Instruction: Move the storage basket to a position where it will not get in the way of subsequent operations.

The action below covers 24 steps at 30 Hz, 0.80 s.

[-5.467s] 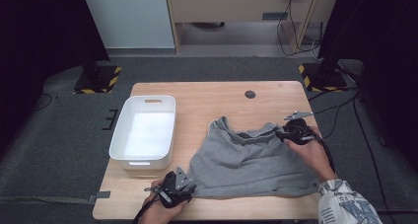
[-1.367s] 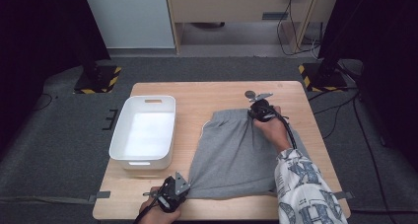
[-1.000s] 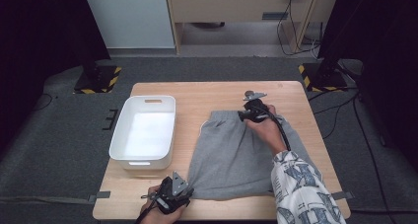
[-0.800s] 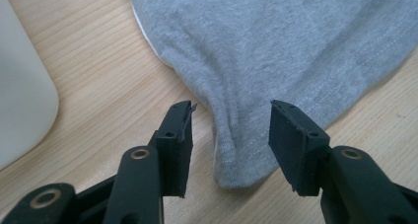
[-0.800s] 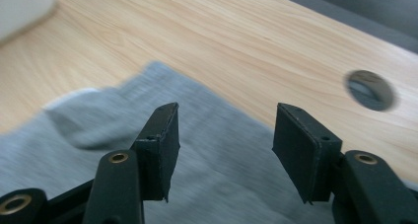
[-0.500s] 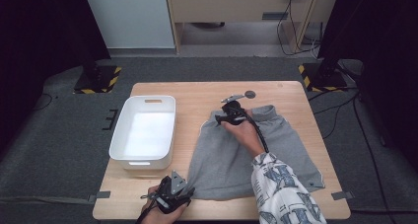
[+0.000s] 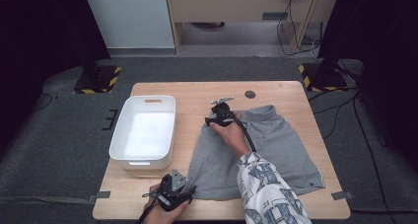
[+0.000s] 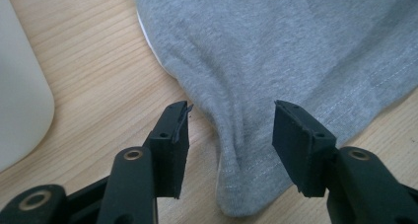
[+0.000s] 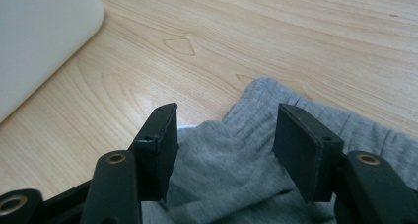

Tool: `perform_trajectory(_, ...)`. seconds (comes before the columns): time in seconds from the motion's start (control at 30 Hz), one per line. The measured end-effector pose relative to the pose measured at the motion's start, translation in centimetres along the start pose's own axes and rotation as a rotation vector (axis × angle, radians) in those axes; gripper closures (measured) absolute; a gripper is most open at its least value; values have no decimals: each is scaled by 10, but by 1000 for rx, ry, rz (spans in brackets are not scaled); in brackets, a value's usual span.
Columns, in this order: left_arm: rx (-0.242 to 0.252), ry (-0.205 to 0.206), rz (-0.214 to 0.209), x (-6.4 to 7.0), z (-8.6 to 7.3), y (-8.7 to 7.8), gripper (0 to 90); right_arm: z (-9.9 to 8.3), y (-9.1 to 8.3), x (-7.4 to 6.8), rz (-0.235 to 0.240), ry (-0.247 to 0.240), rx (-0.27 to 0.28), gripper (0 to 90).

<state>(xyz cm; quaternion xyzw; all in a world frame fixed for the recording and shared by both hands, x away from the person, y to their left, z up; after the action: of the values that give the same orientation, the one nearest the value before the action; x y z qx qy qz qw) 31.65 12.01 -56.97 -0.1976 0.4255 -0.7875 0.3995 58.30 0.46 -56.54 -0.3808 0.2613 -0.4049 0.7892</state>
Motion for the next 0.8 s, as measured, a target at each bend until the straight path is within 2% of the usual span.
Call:
perform_trajectory(0.23, -14, 7, -8, 2, -1, 5, 474, -1, 13, 1, -41, 20, -14, 396)
perform_trajectory(0.37, -28, 9, -11, 2, -3, 7, 469, -1, 17, 0, -72, 10, -12, 386)
perform_trajectory(0.47, -30, 0, -18, 2, -3, 8, 468, 0, 17, 0, -120, -16, -11, 385)
perform_trajectory(0.63, -39, -4, -32, 1, -4, 9, 489, 2, 19, 2, -134, -16, -3, 329)
perform_trajectory(0.7, -41, -5, -44, 2, -4, 9, 502, 1, 21, 3, -142, -24, -9, 330)
perform_trajectory(0.8, -38, -17, -61, 1, -4, 10, 531, -1, 22, 4, -161, -39, -16, 394)
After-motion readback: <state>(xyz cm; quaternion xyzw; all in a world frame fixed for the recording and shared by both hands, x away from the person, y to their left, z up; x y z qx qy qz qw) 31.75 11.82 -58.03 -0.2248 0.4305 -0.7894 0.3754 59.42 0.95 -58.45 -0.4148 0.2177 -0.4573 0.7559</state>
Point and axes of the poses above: each handheld gripper's, and its own axes: y roughly forward along the jaws, z roughly out of its top, x roughly to its right, the point moved 8 cm from there along y, roughly forward along the jaws, and after that the axes turned 10 degrees about -x, right-handed, at the moved point
